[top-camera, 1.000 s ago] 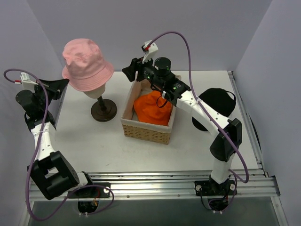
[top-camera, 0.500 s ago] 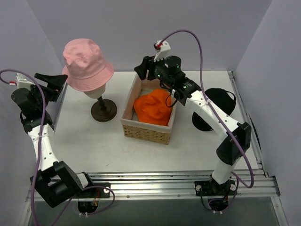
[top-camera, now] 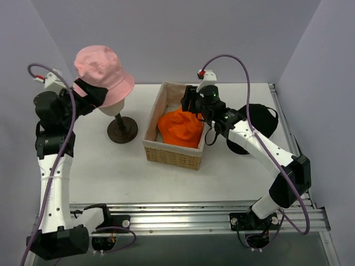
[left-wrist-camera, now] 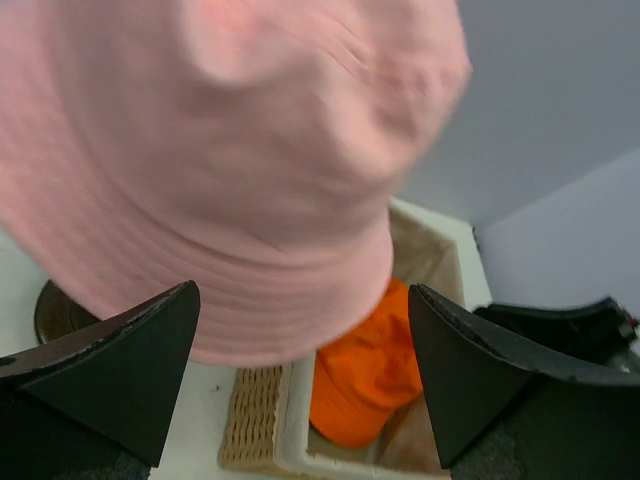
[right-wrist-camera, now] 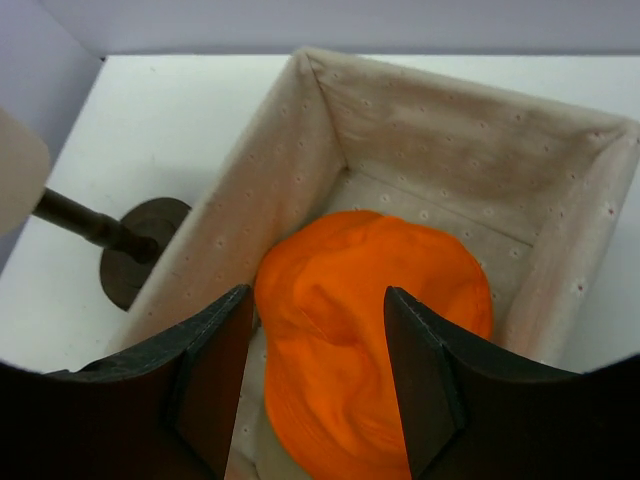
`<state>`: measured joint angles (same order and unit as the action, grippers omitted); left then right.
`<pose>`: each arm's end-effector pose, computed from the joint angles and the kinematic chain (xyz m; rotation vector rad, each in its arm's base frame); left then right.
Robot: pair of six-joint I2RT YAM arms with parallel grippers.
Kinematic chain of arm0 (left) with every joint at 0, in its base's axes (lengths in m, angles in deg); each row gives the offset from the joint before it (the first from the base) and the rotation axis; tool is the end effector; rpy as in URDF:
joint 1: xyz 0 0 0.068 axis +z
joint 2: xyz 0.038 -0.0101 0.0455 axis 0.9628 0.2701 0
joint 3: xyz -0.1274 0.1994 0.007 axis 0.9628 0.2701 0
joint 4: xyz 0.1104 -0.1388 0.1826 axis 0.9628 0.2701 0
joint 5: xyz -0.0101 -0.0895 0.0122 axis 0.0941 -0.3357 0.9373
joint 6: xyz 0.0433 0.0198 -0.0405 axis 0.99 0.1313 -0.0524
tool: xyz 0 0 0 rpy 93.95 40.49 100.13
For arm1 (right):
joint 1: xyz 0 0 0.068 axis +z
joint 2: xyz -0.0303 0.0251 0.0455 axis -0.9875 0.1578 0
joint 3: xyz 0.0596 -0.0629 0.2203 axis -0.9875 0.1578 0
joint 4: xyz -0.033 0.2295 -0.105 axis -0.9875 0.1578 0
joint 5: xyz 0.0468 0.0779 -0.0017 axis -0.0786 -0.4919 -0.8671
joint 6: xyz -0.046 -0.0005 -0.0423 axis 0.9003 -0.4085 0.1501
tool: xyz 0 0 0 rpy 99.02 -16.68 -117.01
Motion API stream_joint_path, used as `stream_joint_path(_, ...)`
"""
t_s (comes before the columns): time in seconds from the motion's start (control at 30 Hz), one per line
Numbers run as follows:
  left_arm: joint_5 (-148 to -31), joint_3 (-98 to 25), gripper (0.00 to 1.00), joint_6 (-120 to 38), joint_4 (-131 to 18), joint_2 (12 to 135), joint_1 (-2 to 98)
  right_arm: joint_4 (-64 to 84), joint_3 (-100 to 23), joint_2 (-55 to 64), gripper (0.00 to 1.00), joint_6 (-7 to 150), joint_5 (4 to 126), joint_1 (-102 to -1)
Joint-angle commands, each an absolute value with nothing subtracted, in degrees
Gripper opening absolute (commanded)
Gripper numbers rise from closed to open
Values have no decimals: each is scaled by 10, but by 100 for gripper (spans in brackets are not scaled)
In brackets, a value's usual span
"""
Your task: Stack the hats
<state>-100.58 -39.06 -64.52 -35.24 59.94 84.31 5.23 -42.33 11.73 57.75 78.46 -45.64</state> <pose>0.2476 0.0276 0.4128 -0.4118 1.6572 -0.6113 0.3115 0.2143 0.3527 -0.1373 1.6846 0.6505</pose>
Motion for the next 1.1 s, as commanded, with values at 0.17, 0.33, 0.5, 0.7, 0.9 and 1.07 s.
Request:
stream_joint_path(0.17,-946,-373,94,-545,-306,528,649,80,-369,78,52,600,860,-414)
stream_joint_path(0.33,-937,-333,94,-542,-311,487,595,74,-342,73,52,623,847,-414)
stream_joint_path(0.5,-985,-310,94,-532,-301,455,589,73,-340,91,52,640,860,-414)
stream_joint_path(0.7,-1004,-299,94,-512,-286,455,590,82,-351,125,53,668,857,-414)
stream_joint_path(0.9,-1066,-245,94,-573,-353,440,589,97,-380,161,53,683,854,-415)
stream_joint_path(1.07,-1104,-219,95,-610,-406,457,589,134,-406,193,52,704,857,-417)
